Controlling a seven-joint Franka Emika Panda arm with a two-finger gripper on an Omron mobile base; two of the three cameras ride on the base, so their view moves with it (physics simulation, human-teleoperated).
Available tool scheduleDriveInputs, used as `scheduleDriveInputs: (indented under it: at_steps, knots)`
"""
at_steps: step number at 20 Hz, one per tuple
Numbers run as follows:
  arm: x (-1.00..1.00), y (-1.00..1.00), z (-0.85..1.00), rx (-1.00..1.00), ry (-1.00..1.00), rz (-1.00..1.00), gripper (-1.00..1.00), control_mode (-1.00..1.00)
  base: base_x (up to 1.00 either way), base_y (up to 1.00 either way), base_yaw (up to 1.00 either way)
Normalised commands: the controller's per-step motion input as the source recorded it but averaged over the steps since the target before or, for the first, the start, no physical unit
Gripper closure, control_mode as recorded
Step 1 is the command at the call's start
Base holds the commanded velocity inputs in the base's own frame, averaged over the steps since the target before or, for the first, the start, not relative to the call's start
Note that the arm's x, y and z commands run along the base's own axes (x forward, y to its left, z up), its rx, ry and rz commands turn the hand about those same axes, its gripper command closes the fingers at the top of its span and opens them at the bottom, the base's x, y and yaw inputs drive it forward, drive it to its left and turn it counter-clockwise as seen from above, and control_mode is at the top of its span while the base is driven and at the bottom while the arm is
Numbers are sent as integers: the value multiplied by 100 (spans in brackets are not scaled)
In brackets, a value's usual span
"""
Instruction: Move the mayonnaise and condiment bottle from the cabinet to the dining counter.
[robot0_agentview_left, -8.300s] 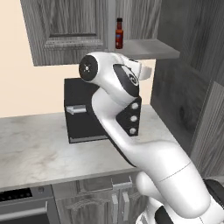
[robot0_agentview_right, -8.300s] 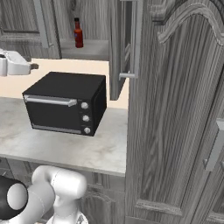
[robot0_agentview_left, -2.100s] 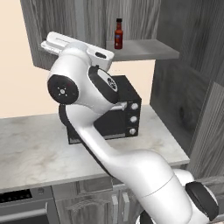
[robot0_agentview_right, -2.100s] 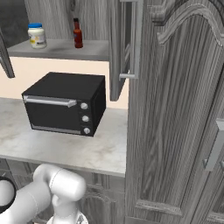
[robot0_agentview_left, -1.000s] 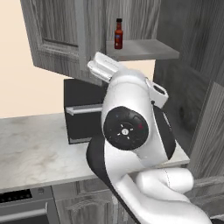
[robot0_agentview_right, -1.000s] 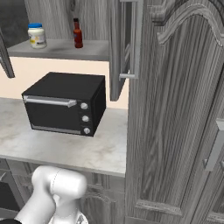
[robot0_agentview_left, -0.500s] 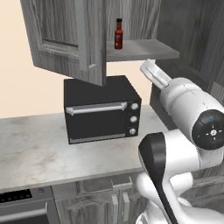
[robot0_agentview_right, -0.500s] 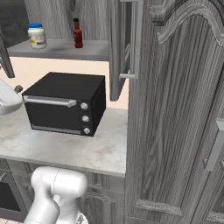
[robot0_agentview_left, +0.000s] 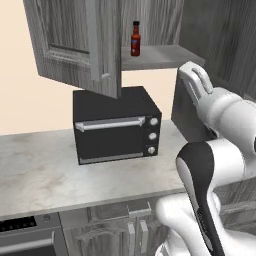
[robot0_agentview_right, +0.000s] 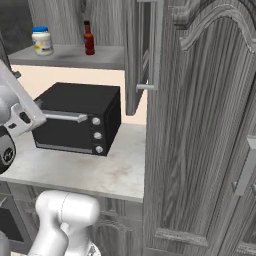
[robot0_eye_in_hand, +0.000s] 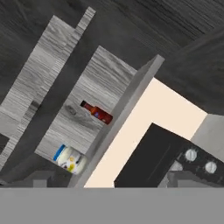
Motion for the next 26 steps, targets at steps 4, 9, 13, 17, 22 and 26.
scheduleDriveInputs:
  at_steps: [4, 9, 13, 17, 22, 26]
  knots:
    - [62, -4, 0, 25, 2, 23, -100, -100, 0, 0, 0]
    - [75, 5, 0, 22, 5, 27, -100, -100, 0, 0, 0]
    - [71, 38, -3, 17, 6, 29, -100, -100, 0, 0, 0]
    - [63, 70, -10, 10, 4, 30, -100, -100, 0, 0, 0]
    - [59, 59, -15, 10, 1, 33, -100, -100, 0, 0, 0]
    - [57, 51, -5, 10, 0, 33, -100, -100, 0, 0, 0]
